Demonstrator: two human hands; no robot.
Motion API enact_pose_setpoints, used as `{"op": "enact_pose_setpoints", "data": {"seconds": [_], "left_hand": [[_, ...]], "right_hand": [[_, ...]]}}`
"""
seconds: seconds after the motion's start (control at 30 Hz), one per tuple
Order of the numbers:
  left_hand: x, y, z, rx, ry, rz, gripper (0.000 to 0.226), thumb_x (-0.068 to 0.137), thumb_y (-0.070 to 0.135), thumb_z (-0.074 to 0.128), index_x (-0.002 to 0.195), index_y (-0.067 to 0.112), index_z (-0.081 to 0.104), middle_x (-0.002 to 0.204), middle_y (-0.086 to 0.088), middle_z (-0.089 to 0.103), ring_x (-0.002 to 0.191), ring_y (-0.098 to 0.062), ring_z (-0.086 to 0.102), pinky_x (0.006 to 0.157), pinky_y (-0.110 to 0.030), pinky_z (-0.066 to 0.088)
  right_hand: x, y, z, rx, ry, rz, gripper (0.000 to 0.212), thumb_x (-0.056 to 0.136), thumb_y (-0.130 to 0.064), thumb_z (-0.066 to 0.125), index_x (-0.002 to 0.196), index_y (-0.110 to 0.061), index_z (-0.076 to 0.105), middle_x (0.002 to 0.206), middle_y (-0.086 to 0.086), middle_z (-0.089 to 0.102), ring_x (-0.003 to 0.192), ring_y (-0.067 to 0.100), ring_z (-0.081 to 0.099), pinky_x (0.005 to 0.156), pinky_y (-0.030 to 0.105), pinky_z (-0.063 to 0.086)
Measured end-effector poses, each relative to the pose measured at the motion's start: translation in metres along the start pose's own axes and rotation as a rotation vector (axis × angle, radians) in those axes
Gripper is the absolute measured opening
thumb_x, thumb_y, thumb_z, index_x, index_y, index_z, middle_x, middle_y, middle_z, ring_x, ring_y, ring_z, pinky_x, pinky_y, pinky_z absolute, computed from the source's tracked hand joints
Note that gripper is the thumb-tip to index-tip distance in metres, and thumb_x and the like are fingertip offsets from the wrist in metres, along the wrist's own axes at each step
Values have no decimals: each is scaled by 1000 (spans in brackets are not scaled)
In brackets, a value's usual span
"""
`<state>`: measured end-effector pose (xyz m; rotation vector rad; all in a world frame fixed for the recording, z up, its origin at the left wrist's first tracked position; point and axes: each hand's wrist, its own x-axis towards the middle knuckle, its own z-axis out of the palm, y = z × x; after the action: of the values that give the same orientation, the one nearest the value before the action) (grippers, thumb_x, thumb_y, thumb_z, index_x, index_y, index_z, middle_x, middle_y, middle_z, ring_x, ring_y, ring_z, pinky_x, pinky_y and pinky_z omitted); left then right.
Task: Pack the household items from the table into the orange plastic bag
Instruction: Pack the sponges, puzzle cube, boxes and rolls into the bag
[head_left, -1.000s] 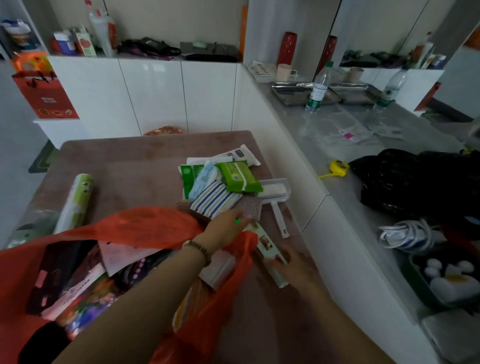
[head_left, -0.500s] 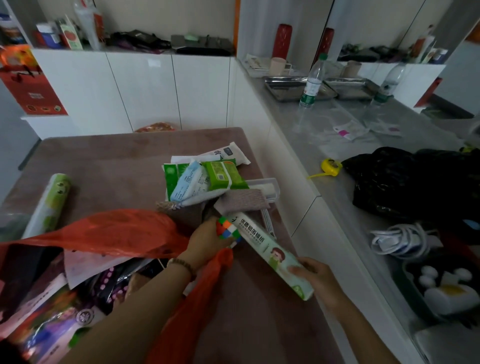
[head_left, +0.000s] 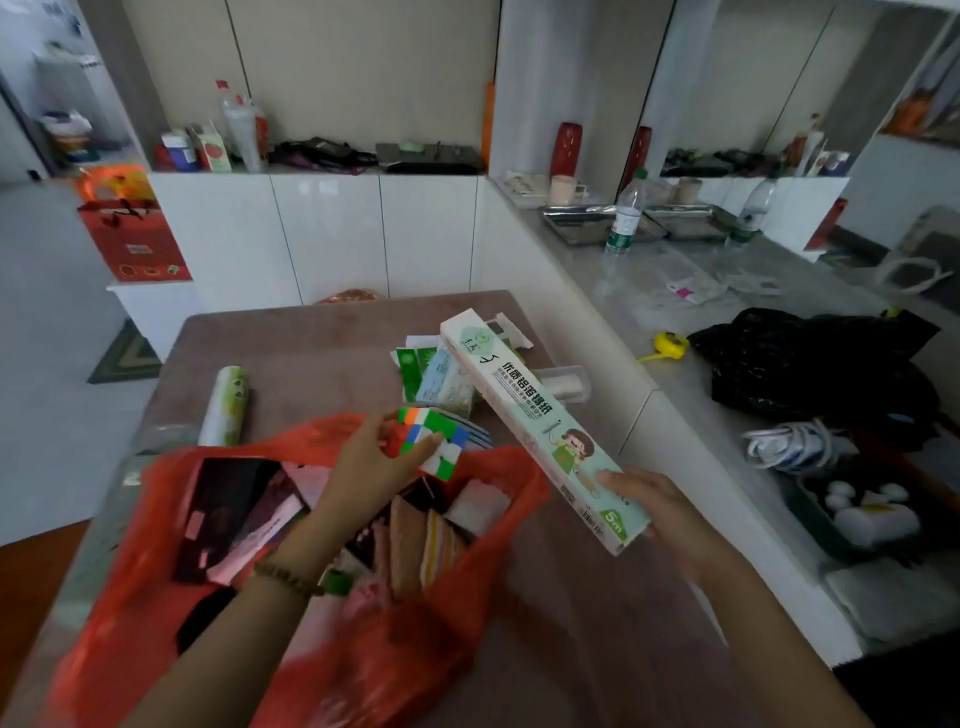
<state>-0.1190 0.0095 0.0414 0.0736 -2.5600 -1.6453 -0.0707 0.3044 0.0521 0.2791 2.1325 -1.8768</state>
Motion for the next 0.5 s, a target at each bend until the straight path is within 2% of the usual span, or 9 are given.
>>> {"op": "enact_pose_setpoints", "data": {"seconds": [0.1, 0.17, 0.23, 0.3, 0.37, 0.43, 0.5], "left_hand": [[-22, -26, -29, 29, -39, -7, 44, 76, 31, 76, 114, 18, 58, 101, 2, 66, 92, -15, 62, 82, -31, 50], [-38, -40, -40, 110, -91, -43, 50, 76, 35, 75, 120, 18, 58, 108, 0, 63, 99, -17, 59, 84, -29, 45], [-53, -53, -47, 185, -125, -69, 54, 77, 34, 74, 125, 15, 57, 113, -2, 63, 103, -20, 59, 87, -30, 45], [-63, -63, -54, 242, -94, -67, 59, 79, 31, 73, 130, 9, 52, 123, -11, 61, 111, -26, 58, 93, -35, 45], [-70, -63, -68, 317, -11, 38, 58, 80, 29, 72, 130, 9, 51, 126, -13, 59, 113, -29, 56, 95, -39, 45], [-78, -56, -89, 446, 114, 251, 58, 78, 24, 74, 129, 9, 52, 130, -11, 55, 121, -28, 48, 102, -38, 39], [-90, -50, -114, 671, 294, 475, 66, 73, 21, 77, 132, 11, 48, 136, -12, 50, 128, -28, 38, 110, -38, 27]], "right_hand": [[-18, 5, 31, 88, 2, 2, 49, 68, -38, 67, 110, -12, 68, 102, 9, 74, 86, 19, 71, 72, 28, 56], [-31, 6, 52, 158, -18, -4, 39, 77, -33, 69, 110, -12, 67, 102, 9, 74, 89, 21, 71, 74, 32, 56], [-46, 4, 71, 222, -68, -10, 17, 88, -22, 57, 98, -18, 71, 91, 7, 76, 78, 16, 72, 64, 28, 56], [-59, 1, 87, 285, -115, -13, 32, 93, -12, 50, 80, -25, 76, 80, 3, 77, 66, 13, 72, 54, 24, 55], [-73, 0, 99, 319, -145, -27, 41, 92, -7, 48, 73, -31, 76, 77, 1, 76, 63, 12, 71, 46, 22, 54], [-80, 3, 108, 314, -201, -7, 28, 86, -12, 53, 93, -31, 72, 89, 2, 77, 70, 12, 72, 49, 22, 54], [-84, 8, 113, 295, -238, 5, 34, 79, -17, 58, 111, -28, 64, 98, 4, 76, 77, 13, 73, 56, 23, 56]]}}
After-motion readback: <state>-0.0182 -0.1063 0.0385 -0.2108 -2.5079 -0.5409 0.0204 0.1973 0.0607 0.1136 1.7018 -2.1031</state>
